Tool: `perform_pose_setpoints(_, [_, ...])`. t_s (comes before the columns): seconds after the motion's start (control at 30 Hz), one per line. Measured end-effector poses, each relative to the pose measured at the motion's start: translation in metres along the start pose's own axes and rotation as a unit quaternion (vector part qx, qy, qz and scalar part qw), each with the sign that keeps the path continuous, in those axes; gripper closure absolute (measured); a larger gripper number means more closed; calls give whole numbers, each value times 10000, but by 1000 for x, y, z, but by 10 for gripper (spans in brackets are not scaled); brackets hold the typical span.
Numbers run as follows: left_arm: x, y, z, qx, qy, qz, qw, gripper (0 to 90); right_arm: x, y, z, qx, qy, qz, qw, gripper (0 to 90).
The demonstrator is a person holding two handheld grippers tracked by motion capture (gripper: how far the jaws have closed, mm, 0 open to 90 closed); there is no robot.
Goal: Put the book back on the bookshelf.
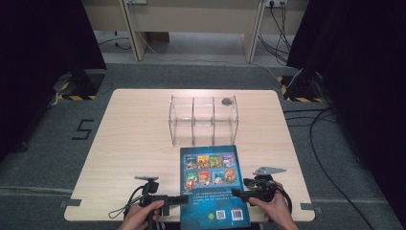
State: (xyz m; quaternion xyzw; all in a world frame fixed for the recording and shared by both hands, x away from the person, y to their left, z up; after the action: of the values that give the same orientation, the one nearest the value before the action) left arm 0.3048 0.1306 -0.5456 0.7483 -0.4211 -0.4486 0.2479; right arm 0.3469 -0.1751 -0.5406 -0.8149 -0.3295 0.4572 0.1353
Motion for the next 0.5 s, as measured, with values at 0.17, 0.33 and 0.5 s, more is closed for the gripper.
perform_pose_setpoints(0.17, [-1, 1, 3, 48, -57, -16, 10000, 383, 0, 0, 0, 4, -5, -3, 10000, 242])
perform_pose_setpoints(0.33, [0, 3, 3, -197, -12, 83, 9998, 359, 2, -3, 1, 37, 6, -72, 10000, 222])
perform_pose_setpoints(0.5, [1, 3, 2, -440, 46, 188, 9988, 347, 1, -2, 1, 16, 22, -23, 10000, 221])
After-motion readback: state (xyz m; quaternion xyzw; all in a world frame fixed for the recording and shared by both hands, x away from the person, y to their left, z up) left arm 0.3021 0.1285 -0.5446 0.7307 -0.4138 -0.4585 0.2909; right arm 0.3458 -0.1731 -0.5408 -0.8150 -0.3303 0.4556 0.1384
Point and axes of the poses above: each handheld gripper's, and its own axes: x roughly forward along the jaws, z roughly out of its underside, y roughly to its right, the point moved 5 cm from there along x, roughly forward along the jaws, and after that the axes turned 15 degrees about x, right-handed, at the moved point
